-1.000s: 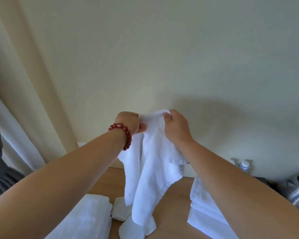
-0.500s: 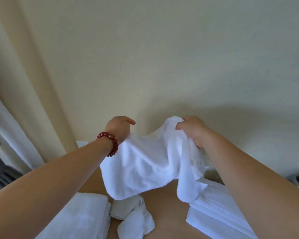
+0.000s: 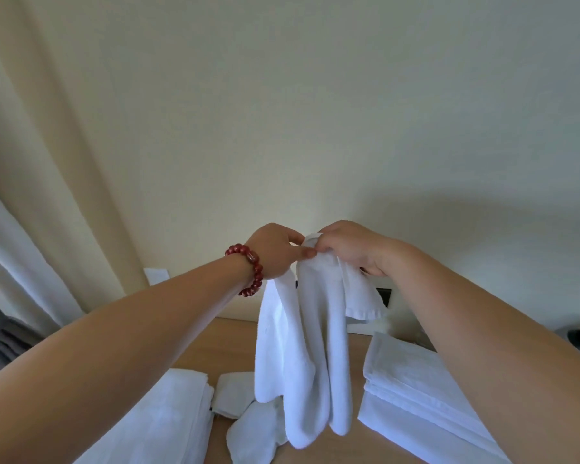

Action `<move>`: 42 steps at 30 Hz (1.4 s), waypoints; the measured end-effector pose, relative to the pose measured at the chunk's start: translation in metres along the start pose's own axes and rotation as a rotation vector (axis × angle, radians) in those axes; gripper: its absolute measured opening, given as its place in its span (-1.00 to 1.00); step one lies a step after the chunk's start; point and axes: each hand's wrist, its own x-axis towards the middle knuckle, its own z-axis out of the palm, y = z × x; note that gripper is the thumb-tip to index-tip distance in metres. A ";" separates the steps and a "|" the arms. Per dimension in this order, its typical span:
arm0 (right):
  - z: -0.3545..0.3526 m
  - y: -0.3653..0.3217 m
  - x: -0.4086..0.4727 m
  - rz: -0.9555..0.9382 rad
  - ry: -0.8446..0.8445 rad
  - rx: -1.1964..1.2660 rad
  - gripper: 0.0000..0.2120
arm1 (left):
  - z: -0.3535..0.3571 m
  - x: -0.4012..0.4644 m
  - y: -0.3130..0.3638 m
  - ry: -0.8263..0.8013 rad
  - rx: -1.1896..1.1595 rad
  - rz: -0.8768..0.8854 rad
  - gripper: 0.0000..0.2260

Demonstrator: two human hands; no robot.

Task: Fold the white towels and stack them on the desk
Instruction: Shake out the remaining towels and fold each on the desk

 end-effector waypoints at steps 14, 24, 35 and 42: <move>0.005 0.015 0.001 0.019 0.006 -0.158 -0.82 | 0.014 -0.009 -0.009 -0.099 0.195 0.236 -0.50; 0.007 0.008 -0.003 -0.116 0.022 -0.300 -0.58 | 0.005 0.000 -0.003 0.055 0.351 0.107 -0.83; 0.004 0.027 -0.013 -0.285 -0.030 -0.335 -0.47 | -0.015 0.017 -0.025 0.193 0.372 -0.063 -0.65; 0.006 0.008 -0.018 -0.302 -0.009 -0.049 -0.75 | -0.021 0.019 -0.023 0.191 0.333 -0.097 -0.62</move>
